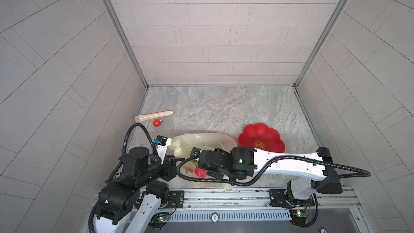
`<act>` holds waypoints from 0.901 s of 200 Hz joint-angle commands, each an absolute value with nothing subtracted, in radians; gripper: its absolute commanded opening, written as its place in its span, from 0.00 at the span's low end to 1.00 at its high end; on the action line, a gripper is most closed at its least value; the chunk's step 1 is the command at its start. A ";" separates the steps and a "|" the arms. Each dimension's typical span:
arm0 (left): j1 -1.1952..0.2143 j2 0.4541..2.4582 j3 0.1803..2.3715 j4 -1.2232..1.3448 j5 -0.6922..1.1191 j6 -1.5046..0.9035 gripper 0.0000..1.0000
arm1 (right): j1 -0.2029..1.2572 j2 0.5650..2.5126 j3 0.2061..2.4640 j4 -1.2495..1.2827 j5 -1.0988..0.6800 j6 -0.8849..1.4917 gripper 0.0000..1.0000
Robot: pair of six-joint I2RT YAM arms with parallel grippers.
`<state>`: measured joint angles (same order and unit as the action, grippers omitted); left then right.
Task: Take fruits out of the plastic bag
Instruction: Take out the fake fruit from the plastic bag.
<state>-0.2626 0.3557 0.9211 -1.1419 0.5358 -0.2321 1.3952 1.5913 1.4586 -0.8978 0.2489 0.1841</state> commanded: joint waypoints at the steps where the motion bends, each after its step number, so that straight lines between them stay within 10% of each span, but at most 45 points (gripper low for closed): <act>1: -0.269 0.356 0.912 -1.134 0.555 -0.228 0.54 | 1.430 1.539 1.447 -0.825 0.317 0.199 0.32; 99: -0.269 0.410 0.897 -1.027 0.537 -0.282 0.51 | 1.457 1.786 1.645 -0.779 0.380 0.080 0.36; 180: -0.268 0.460 0.876 -1.093 0.522 -0.297 0.42 | 1.444 1.694 1.365 -0.570 0.291 0.186 0.36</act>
